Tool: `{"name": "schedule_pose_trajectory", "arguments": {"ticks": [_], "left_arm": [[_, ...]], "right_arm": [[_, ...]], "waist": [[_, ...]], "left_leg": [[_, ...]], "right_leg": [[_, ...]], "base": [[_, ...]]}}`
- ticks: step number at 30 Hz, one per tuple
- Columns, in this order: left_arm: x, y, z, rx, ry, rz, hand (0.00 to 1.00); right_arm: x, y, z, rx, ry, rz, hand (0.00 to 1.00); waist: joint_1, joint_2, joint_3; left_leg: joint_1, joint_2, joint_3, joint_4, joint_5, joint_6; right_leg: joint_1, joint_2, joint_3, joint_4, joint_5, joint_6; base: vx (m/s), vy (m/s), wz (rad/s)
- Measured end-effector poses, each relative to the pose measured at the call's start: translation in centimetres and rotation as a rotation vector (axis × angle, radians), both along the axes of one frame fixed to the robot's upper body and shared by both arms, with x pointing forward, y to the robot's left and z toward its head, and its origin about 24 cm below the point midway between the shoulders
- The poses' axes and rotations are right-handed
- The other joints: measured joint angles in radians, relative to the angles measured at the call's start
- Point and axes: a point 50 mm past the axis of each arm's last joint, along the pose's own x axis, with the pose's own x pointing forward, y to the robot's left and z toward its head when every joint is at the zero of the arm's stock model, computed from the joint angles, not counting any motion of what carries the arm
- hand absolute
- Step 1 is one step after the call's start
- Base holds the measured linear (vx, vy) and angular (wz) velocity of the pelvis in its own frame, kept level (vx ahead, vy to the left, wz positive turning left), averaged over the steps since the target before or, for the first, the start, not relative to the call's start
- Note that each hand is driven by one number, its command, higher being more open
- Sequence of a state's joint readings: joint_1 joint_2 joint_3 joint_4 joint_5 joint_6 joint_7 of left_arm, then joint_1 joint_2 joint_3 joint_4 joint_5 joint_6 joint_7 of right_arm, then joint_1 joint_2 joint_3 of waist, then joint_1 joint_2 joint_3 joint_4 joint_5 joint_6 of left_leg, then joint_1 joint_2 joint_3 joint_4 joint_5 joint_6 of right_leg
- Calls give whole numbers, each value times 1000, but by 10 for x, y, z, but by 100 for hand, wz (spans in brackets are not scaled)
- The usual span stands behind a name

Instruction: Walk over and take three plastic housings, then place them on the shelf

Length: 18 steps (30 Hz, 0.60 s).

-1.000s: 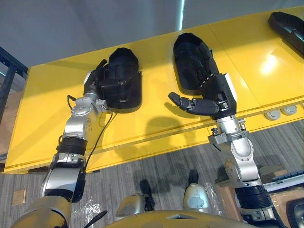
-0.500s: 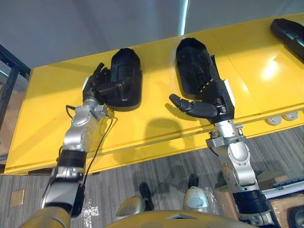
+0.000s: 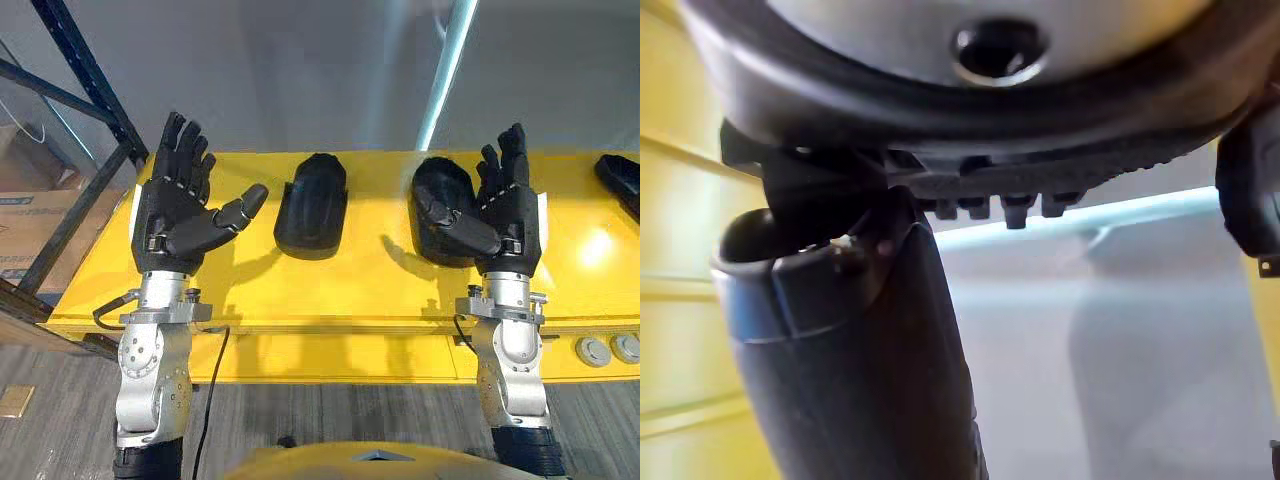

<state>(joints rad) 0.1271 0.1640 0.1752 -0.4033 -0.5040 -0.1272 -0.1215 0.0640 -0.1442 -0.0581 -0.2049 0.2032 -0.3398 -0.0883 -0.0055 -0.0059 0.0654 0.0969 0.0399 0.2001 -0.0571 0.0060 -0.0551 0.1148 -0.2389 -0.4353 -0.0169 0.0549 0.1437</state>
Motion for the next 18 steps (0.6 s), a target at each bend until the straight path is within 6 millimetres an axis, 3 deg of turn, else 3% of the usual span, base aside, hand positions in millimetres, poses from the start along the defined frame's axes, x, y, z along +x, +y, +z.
{"name": "schedule_pose_trajectory", "arguments": {"ticks": [6,13,18], "left_arm": [[-1,0,-2,-3,7,4,100],[-14,-3,-23,-36,93,65,100],[-14,-7,-41,32,195,84,100]], "right_arm": [[0,0,0,0,2,0,100],[-8,-3,-11,-11,47,19,100],[-7,-1,-10,-41,43,56,100]], "waist": [[-1,-2,-1],[3,-2,1],[12,-21,22]], "left_leg": [[-2,-1,-1,1,0,0],[-23,-5,-12,0,3,4],[-26,-6,-21,-12,2,4]], "right_leg": [[-1,0,0,0,0,0],[-24,-5,1,19,-1,-1],[-29,-9,2,33,-7,-8]], "base": [[0,0,0],[0,2,4],[-17,9,6]]}}
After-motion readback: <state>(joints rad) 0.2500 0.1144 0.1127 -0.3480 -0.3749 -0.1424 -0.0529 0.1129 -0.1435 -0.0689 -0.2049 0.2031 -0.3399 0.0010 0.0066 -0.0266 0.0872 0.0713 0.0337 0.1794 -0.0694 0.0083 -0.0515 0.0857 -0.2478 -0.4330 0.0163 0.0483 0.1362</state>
